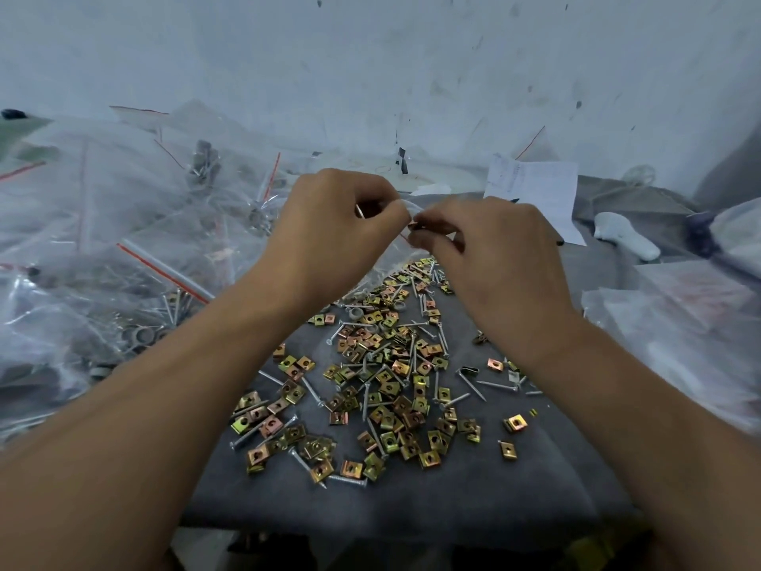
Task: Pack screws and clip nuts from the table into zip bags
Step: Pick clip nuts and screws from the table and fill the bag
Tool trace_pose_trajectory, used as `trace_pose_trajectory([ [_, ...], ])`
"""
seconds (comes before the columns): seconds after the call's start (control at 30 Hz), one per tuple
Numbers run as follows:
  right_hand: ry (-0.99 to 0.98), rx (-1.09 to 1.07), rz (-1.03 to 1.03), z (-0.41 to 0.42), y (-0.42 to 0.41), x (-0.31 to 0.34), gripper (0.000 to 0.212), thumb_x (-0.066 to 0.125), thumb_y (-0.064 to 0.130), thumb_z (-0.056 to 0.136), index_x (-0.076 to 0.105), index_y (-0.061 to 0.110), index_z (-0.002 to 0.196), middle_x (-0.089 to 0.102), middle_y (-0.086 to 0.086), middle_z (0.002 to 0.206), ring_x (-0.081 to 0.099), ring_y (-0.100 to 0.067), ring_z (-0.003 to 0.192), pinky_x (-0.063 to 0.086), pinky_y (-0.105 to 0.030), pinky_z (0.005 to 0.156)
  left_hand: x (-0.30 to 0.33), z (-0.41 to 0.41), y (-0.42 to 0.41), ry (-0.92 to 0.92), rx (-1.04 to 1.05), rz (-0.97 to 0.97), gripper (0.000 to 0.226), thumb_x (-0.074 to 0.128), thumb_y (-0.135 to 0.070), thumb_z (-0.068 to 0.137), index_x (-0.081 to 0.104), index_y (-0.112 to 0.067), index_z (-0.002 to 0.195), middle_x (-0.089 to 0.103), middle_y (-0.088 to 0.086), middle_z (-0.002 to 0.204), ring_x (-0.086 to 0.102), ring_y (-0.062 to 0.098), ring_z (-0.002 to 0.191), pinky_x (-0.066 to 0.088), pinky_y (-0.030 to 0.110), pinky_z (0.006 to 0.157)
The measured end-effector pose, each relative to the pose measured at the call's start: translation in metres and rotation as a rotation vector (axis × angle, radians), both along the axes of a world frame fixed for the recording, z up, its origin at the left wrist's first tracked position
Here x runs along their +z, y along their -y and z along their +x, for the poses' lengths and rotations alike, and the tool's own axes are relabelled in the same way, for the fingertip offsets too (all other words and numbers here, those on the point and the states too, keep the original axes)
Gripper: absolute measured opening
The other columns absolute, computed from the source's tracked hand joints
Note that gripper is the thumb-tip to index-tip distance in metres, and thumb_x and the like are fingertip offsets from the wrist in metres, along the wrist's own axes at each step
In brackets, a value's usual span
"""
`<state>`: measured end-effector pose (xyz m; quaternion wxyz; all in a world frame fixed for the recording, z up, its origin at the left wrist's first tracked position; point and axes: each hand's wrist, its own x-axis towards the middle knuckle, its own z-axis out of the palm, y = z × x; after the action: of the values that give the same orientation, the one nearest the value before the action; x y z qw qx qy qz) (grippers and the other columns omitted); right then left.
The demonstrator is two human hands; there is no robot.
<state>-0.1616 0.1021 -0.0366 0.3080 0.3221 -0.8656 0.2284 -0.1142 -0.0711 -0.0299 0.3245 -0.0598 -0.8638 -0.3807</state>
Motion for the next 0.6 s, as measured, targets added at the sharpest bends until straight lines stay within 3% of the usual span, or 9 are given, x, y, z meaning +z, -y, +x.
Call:
trace_pose_trajectory([
  [0.2, -0.08, -0.039, 0.058, 0.006, 0.002, 0.004, 0.025, 0.055, 0.04, 0.105, 0.077, 0.031, 0.113, 0.075, 0.002, 0.098, 0.065, -0.023, 0.094, 0.052, -0.042, 0.074, 0.0, 0.0, 0.001, 0.013, 0.014, 0.068, 0.022, 0.063, -0.019, 0.099, 0.082, -0.016, 0.086, 0.069, 0.0, 0.067, 0.06, 0.019, 0.061, 0.051, 0.038, 0.063],
  [0.33, -0.096, 0.029, 0.05, 0.001, 0.003, 0.002, 0.027, 0.055, 0.03, 0.106, 0.073, 0.02, 0.123, 0.069, -0.001, 0.112, 0.055, -0.024, 0.108, 0.044, -0.034, 0.092, 0.001, -0.004, 0.006, 0.031, 0.016, 0.213, 0.023, 0.063, -0.02, 0.097, 0.083, -0.021, 0.085, 0.067, 0.003, 0.065, 0.055, 0.015, 0.056, 0.041, 0.028, 0.053],
  [0.4, -0.056, 0.096, -0.037, -0.003, 0.001, 0.0, 0.025, 0.06, 0.025, 0.104, 0.071, 0.019, 0.124, 0.063, 0.001, 0.115, 0.054, -0.018, 0.109, 0.041, -0.024, 0.094, -0.001, -0.006, 0.009, 0.033, 0.039, 0.261, 0.024, 0.062, -0.019, 0.096, 0.083, -0.02, 0.084, 0.066, 0.003, 0.065, 0.055, 0.016, 0.054, 0.04, 0.025, 0.049],
  [0.5, 0.022, 0.142, -0.345, -0.016, -0.008, 0.002, 0.016, 0.062, 0.024, 0.101, 0.072, 0.023, 0.115, 0.06, 0.006, 0.116, 0.061, -0.004, 0.099, 0.045, -0.013, 0.085, -0.002, -0.009, 0.017, -0.001, 0.091, 0.418, 0.024, 0.06, -0.017, 0.093, 0.082, -0.016, 0.082, 0.064, 0.006, 0.064, 0.055, 0.016, 0.052, 0.04, 0.025, 0.046],
  [0.6, 0.189, 0.047, -0.482, -0.042, -0.028, -0.003, 0.013, 0.06, 0.031, 0.101, 0.073, 0.026, 0.102, 0.068, 0.007, 0.104, 0.064, -0.001, 0.091, 0.048, -0.014, 0.078, 0.0, -0.01, 0.027, -0.114, 0.196, 0.573, 0.024, 0.059, -0.016, 0.091, 0.082, -0.014, 0.084, 0.06, 0.005, 0.064, 0.055, 0.017, 0.053, 0.039, 0.025, 0.048],
])
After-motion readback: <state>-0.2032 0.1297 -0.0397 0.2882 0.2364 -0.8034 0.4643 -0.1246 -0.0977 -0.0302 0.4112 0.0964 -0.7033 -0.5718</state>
